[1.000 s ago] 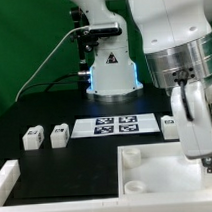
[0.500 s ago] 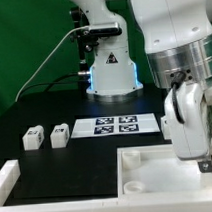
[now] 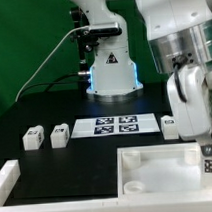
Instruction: Assemble one leg
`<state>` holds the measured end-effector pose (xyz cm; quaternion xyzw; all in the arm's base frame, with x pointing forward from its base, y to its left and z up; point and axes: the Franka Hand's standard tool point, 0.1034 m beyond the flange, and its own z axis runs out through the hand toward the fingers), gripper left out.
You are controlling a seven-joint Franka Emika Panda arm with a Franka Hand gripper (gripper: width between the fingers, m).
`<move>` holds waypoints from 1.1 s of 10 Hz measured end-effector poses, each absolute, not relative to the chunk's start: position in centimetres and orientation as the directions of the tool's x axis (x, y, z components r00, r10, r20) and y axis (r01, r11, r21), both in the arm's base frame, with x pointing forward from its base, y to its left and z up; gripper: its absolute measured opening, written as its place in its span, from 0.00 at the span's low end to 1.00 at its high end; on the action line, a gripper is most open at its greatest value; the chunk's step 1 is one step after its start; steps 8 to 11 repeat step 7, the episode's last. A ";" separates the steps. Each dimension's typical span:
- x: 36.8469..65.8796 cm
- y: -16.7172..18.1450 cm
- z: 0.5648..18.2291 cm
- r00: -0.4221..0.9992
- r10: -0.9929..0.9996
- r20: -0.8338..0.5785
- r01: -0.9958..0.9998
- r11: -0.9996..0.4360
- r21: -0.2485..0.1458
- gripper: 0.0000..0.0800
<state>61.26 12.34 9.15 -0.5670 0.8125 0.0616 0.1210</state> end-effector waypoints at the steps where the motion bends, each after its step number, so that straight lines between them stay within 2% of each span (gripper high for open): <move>1: 61.2 12.3 9.1 -0.325 -0.907 -0.266 -0.937 0.347 -0.036 0.81; 11: 61.1 12.3 8.9 -0.322 -0.909 -0.264 -0.939 0.342 -0.035 0.81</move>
Offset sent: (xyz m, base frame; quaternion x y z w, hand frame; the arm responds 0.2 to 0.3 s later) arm 0.0000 0.0000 0.0000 0.0000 0.0000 0.0000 1.0000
